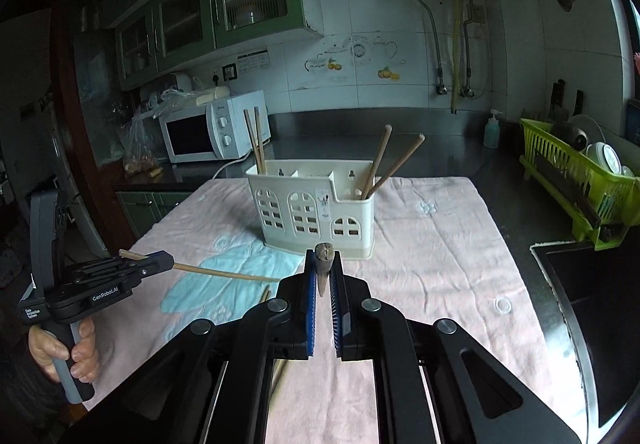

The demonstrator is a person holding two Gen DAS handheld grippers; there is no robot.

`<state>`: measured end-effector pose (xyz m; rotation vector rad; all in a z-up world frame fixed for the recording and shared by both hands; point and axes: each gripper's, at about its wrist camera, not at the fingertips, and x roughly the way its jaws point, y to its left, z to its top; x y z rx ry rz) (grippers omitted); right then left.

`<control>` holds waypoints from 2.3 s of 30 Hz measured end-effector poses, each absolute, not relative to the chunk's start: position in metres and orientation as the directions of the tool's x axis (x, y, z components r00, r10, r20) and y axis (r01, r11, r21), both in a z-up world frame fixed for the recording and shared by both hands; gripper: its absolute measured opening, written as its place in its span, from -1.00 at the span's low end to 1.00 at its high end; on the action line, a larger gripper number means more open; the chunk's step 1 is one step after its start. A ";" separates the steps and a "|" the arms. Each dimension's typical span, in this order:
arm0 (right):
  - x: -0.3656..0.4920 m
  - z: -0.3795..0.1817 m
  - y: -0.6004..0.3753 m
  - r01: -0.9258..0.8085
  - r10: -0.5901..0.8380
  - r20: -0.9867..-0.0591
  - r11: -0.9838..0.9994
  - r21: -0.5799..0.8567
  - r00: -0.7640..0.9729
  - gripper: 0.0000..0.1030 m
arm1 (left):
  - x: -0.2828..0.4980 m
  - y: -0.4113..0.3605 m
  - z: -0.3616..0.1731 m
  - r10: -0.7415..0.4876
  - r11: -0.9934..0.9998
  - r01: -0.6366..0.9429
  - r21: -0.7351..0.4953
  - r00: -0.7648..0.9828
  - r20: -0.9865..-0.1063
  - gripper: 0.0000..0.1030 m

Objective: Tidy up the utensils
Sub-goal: 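Lift both held chopsticks and carry them above the white holder, then open the left tool over the holder while the right tool releases its chopstick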

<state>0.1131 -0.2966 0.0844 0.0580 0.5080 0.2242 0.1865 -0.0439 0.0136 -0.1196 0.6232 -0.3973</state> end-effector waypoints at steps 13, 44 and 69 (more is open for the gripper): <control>0.155 0.175 -0.309 -0.268 0.262 -0.437 0.962 0.049 0.861 -0.87 | 0.223 -0.049 0.076 -0.409 0.911 0.373 -0.173 0.768 -0.493 -0.90; 0.266 0.171 -0.289 -0.267 0.201 -0.553 0.963 -0.040 0.809 -0.87 | 0.341 -0.069 0.186 -0.314 0.943 0.270 -0.193 0.916 -0.251 -0.90; 0.275 0.153 -0.285 -0.258 0.197 -0.577 0.966 -0.024 0.792 -0.78 | 0.354 -0.066 0.134 -0.331 0.941 0.273 -0.199 0.864 -0.379 -0.43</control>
